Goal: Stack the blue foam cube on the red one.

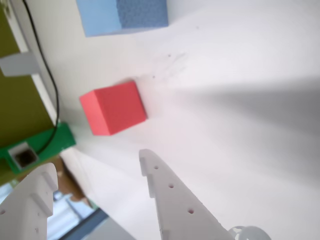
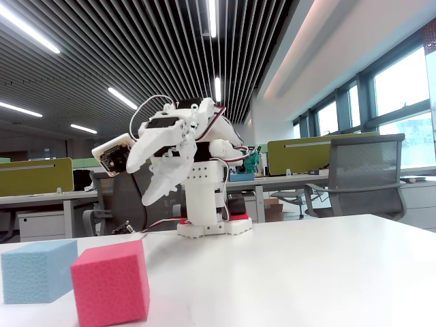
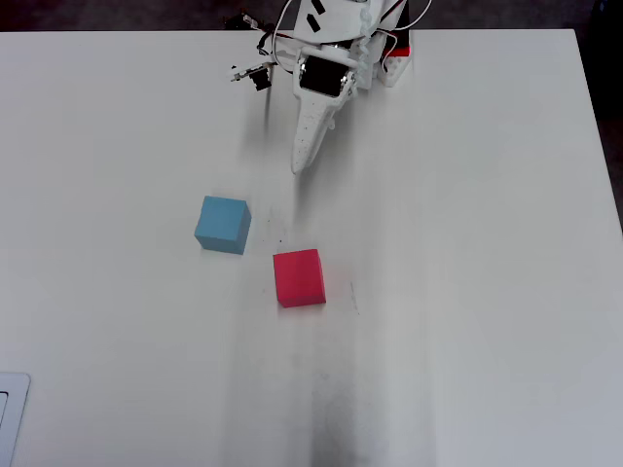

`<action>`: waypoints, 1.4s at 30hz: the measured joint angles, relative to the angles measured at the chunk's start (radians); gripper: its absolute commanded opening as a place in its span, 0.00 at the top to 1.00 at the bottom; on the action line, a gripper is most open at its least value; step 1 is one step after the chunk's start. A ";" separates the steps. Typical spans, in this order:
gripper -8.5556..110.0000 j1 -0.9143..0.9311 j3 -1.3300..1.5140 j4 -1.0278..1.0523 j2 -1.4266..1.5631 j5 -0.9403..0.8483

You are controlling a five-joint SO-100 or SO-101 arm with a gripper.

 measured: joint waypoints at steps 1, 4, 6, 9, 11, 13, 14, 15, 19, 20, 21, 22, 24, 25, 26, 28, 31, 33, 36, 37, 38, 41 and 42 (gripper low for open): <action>0.74 0.000 0.000 0.000 0.000 0.000; 0.74 0.000 0.000 0.000 0.000 0.000; 0.74 0.000 0.000 0.000 0.000 0.000; 0.75 0.000 0.000 0.000 0.000 0.002; 0.74 0.000 0.000 0.000 0.000 0.002; 0.72 0.011 0.000 0.006 0.000 0.002; 0.71 0.028 0.000 0.011 0.000 0.002; 0.71 0.043 -0.008 0.020 -0.008 0.000; 0.69 0.109 -0.143 0.058 -0.187 0.000; 0.68 0.137 -0.195 0.069 -0.256 0.000; 0.67 0.152 -0.253 0.083 -0.324 0.000; 0.67 0.167 -0.316 0.098 -0.394 0.000; 0.65 0.196 -0.459 0.141 -0.555 -0.002; 0.65 0.206 -0.505 0.156 -0.606 -0.011; 0.64 0.216 -0.561 0.183 -0.664 -0.023; 0.63 0.238 -0.655 0.216 -0.773 -0.057; 0.62 0.275 -0.759 0.247 -0.900 -0.137; 0.61 0.295 -0.819 0.272 -0.977 -0.199; 0.59 0.325 -0.900 0.321 -1.081 -0.288; 0.59 0.339 -0.928 0.333 -1.121 -0.308; 0.59 0.348 -0.962 0.342 -1.163 -0.328; 0.57 0.368 -1.060 0.364 -1.287 -0.357; 0.57 0.370 -1.095 0.374 -1.325 -0.360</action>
